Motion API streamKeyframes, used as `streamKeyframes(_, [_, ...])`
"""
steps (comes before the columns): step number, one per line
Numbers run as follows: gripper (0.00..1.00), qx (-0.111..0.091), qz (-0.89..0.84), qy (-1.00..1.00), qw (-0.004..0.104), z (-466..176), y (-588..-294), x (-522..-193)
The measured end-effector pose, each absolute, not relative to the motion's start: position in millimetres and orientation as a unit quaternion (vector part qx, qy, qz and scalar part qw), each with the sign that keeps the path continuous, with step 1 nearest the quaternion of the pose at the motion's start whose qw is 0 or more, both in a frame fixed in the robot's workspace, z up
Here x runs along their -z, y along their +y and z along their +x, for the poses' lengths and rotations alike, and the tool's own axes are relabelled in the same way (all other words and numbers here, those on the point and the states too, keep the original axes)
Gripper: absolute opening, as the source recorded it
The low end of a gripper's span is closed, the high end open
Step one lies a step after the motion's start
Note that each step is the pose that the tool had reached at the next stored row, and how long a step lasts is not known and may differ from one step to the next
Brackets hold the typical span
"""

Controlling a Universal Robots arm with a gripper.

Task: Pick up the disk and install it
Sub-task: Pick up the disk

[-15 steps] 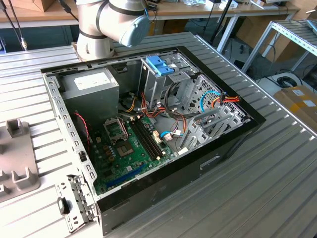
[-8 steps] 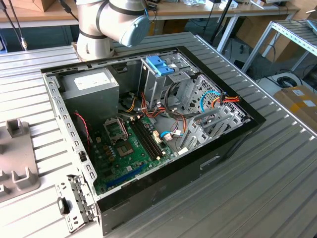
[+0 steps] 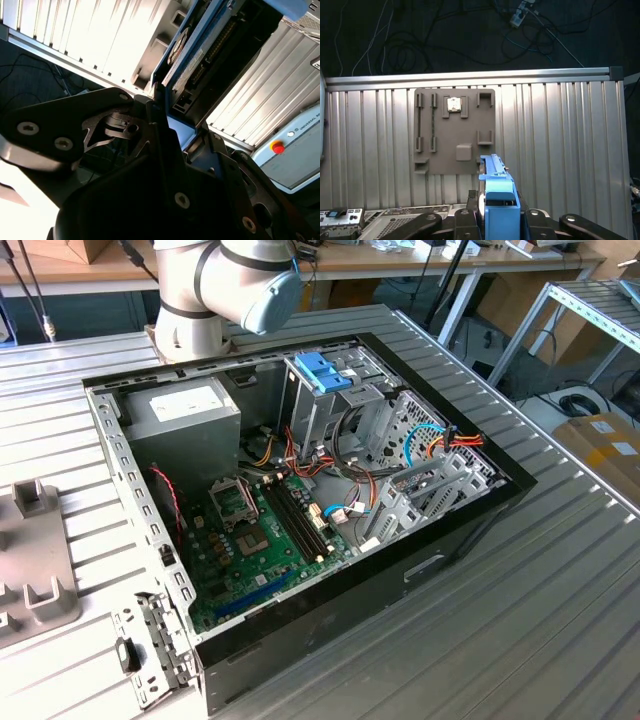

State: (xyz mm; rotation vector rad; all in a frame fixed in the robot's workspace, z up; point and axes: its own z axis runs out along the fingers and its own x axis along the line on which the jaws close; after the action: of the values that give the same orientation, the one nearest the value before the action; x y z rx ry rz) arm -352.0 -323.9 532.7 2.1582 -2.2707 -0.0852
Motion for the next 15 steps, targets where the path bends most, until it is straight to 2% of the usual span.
streamKeyframes(15, [0.37,0.027,0.689,-0.725,0.004,-347.9,-323.9,-532.7])
